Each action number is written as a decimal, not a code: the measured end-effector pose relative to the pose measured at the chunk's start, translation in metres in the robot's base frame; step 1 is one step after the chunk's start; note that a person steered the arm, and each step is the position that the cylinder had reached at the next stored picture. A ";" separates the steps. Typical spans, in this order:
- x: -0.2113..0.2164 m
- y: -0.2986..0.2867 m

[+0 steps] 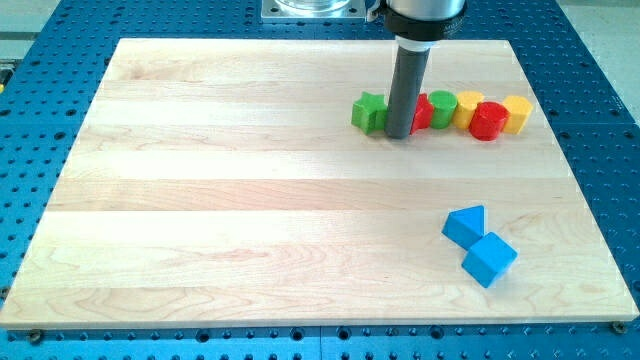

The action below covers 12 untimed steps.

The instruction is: Move the green blocks into the blue blocks

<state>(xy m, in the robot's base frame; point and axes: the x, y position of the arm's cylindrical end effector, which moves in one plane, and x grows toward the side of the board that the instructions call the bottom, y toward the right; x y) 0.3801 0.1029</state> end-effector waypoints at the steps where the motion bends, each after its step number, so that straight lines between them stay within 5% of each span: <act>1: -0.004 0.000; 3: -0.101 0.004; 5: -0.098 0.081; 8: -0.003 0.042; 9: 0.063 0.006; 10: 0.028 -0.016; 12: 0.144 -0.001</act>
<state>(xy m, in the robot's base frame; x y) 0.5240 0.1015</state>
